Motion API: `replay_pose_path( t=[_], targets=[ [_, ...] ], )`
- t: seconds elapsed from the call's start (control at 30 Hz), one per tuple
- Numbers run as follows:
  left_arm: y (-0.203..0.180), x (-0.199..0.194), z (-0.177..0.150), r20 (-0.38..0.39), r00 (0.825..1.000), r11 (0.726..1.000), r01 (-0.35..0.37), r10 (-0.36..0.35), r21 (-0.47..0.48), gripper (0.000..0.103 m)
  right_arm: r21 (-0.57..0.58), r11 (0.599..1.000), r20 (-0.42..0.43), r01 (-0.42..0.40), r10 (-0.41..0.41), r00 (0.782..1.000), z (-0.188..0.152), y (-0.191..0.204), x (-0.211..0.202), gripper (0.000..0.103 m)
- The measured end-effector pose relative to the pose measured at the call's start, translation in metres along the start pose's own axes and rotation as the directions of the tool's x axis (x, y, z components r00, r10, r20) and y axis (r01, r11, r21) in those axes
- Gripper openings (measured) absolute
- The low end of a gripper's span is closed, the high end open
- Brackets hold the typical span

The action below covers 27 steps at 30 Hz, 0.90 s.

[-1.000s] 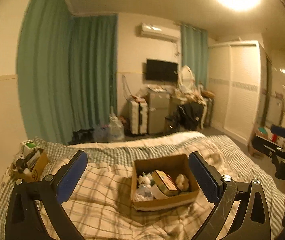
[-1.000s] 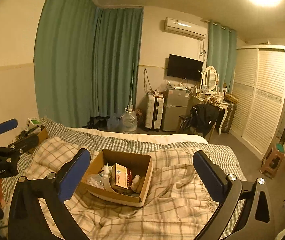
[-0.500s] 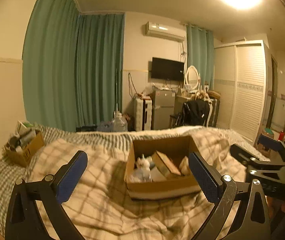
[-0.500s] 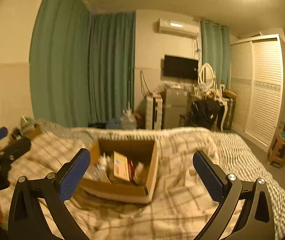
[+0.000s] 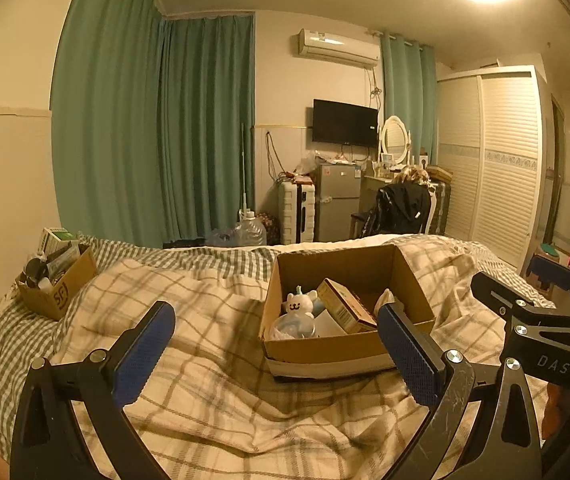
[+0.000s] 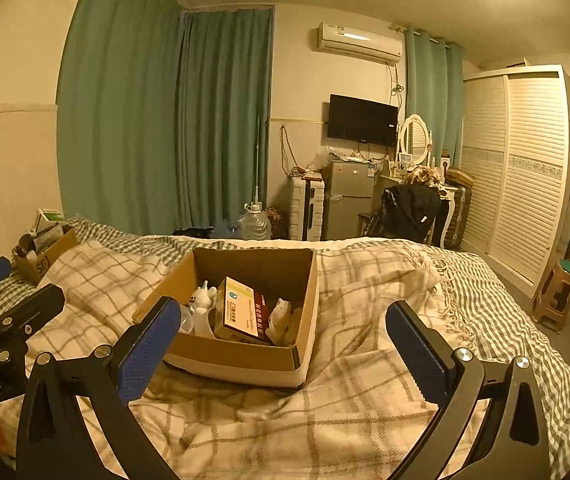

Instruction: Organize objects

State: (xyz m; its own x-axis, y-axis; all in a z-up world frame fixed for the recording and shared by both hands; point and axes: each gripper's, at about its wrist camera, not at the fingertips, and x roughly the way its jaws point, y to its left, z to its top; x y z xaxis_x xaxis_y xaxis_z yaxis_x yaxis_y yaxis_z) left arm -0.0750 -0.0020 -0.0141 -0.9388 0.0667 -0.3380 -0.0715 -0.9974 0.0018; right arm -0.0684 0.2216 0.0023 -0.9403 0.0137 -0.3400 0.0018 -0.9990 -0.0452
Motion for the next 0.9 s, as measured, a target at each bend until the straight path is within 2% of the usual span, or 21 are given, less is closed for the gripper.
replay_pose_path(
  t=[0.9],
  targets=[
    [-0.0022, 0.0006, -0.0015, -0.017, 1.0, 1.0, 0.0, 0.0, -0.003, 0.103, 0.0, 1.0, -0.013, -0.013, 0.013, 1.0, -0.0018, 0.001, -0.0017, 0.103]
  ],
)
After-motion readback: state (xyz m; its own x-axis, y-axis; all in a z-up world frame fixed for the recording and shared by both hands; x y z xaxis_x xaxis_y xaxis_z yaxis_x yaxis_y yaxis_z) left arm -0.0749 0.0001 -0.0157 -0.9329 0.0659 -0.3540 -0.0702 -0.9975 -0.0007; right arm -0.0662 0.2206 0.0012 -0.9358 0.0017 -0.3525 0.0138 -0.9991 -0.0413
